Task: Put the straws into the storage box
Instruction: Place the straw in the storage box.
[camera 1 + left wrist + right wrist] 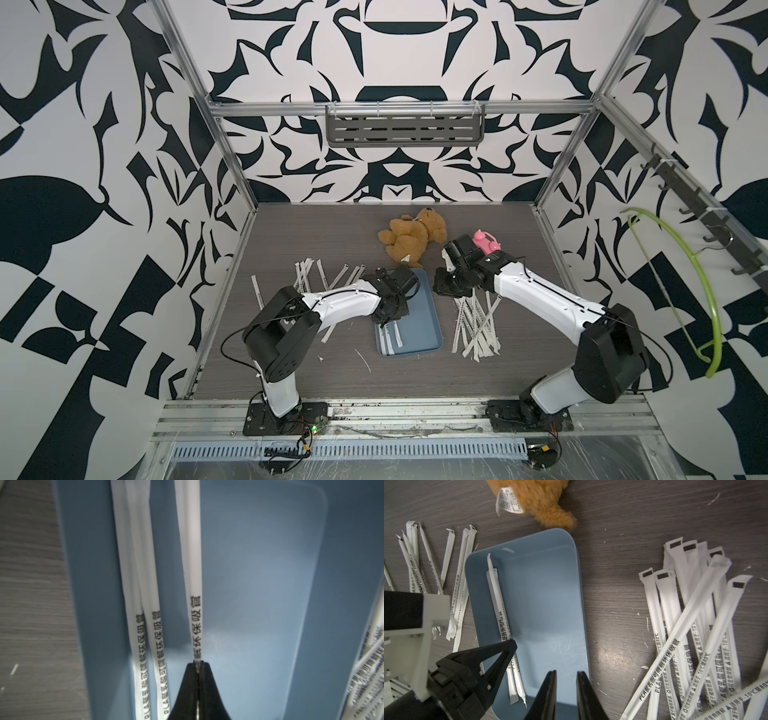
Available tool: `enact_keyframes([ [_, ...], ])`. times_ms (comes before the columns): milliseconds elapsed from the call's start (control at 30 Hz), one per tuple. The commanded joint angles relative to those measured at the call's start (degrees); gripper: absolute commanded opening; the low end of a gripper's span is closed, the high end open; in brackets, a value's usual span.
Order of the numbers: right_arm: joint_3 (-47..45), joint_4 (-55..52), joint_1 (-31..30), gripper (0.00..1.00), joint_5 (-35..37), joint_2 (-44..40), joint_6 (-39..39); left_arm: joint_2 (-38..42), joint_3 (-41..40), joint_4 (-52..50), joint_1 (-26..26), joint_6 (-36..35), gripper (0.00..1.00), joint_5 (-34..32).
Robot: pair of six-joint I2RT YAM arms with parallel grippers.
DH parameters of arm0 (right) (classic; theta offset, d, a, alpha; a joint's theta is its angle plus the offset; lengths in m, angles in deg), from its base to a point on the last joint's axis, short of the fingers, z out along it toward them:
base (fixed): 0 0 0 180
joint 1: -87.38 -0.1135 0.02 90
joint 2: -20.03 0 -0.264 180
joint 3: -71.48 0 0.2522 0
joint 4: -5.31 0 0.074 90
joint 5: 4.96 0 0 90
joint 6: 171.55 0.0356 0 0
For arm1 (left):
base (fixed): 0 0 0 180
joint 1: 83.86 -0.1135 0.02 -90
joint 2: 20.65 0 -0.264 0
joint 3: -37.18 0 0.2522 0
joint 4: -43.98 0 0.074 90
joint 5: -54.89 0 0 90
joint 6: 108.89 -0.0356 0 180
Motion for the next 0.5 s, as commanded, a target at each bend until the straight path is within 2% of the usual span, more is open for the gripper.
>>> enact_keyframes([
  [0, -0.4, 0.3, -0.3, 0.23, 0.2, -0.6, -0.9, -1.8, 0.8, -2.8, 0.0, -1.6, 0.03, -2.5],
  [333, -1.3, 1.4, -0.3, 0.22, -0.3, -0.3, -0.1, -4.4, 1.5, -4.5, 0.0, -4.1, 0.09, -2.7],
  [467, -1.6, 1.6, -0.3, 0.22, -0.5, -0.4, 0.0, -4.3, 2.3, -4.5, 0.0, -4.4, 0.16, -2.6],
])
